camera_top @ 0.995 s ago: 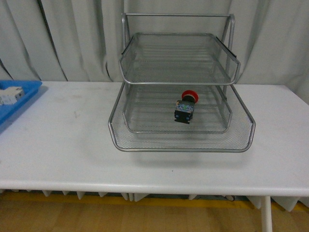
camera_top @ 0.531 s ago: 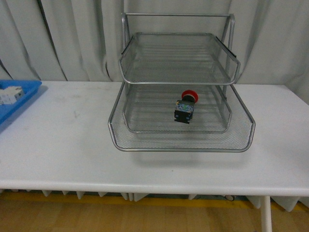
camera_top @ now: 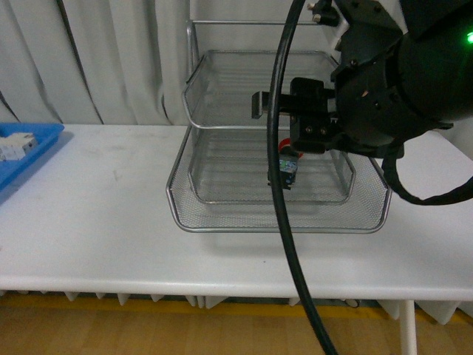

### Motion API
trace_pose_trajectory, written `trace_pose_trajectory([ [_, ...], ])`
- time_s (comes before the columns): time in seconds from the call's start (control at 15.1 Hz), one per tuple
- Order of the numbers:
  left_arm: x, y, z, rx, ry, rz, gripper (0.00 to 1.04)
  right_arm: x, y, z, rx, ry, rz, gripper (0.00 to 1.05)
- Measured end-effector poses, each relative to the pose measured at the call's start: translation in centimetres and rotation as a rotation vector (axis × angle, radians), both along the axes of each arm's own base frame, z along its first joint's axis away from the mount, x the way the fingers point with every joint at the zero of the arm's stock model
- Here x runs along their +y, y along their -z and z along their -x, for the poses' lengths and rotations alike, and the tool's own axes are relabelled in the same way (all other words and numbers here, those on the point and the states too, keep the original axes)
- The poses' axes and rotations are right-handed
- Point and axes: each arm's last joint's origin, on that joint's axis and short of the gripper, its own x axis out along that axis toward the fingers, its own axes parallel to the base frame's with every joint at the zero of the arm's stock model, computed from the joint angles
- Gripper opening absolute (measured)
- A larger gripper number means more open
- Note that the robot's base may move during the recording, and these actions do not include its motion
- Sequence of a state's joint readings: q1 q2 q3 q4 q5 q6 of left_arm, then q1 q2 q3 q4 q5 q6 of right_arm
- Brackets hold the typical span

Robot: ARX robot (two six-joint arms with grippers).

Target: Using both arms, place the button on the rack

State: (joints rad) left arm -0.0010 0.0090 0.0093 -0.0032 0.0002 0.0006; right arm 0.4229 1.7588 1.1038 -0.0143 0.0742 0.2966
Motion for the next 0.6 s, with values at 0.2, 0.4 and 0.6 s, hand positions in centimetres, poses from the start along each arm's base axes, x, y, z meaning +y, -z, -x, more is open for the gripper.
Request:
trace_pose_trajectory([
  [0.2,0.0,0.0,0.0,0.000,0.000,0.000,0.98,1.7,1.6,0.6,0.098,0.017,-0.005,0.01],
  [0.4,0.0,0.0,0.0,0.000,0.000,0.000,0.98,2.9,3.1,2.1,0.157,0.025,-0.022,0.02],
  [0.6,0.0,0.0,0.0,0.000,0.000,0.000,0.98,2.7,5.5,3.0,0.213,0.041,0.012,0.02],
])
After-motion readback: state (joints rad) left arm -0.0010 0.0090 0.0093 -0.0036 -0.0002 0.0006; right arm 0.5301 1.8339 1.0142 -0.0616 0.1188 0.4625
